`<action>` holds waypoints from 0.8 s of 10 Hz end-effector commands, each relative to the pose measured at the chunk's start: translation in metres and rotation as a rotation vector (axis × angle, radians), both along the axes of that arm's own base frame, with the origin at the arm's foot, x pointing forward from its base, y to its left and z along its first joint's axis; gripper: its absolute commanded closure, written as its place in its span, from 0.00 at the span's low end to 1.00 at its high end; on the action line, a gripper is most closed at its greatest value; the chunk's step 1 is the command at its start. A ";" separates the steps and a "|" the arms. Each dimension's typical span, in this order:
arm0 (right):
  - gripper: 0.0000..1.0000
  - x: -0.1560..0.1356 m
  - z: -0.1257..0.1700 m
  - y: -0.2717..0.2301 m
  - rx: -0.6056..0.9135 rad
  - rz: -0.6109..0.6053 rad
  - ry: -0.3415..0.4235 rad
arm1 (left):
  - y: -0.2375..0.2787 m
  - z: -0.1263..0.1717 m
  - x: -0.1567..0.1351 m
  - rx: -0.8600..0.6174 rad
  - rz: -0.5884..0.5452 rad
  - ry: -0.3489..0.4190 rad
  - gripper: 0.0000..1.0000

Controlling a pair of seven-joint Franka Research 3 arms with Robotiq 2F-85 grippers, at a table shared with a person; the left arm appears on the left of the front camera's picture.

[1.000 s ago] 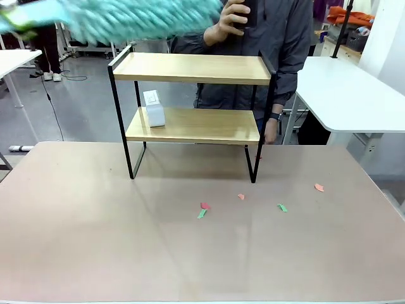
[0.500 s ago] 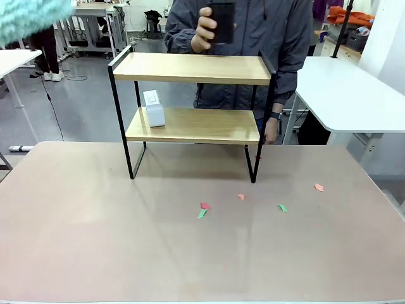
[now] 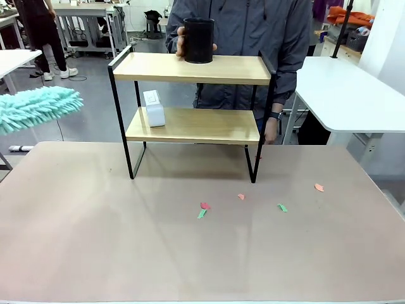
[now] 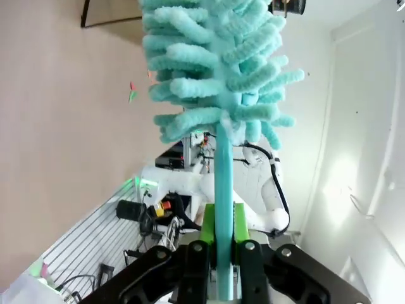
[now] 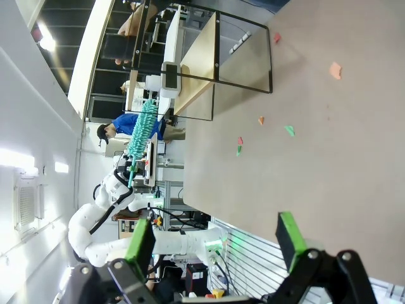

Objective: Clean the shelf.
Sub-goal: Clean the remaining tier of the Shelf with the Duster once objects are removed, then hand the Duster back to the human.

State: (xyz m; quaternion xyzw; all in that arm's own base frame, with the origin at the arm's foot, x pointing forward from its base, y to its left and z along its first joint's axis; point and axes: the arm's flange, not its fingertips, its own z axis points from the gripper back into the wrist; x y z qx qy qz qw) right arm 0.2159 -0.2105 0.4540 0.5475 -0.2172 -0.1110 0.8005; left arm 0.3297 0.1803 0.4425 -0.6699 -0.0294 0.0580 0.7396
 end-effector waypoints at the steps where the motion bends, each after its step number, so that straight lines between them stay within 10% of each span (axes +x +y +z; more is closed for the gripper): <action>1: 0.00 0.001 0.001 -0.001 0.003 0.004 -0.031 | 0.001 0.003 0.017 -0.010 -0.078 0.038 0.88; 8: 0.00 0.001 0.001 -0.001 0.003 0.004 -0.031 | 0.000 0.000 0.000 0.000 0.000 0.000 0.88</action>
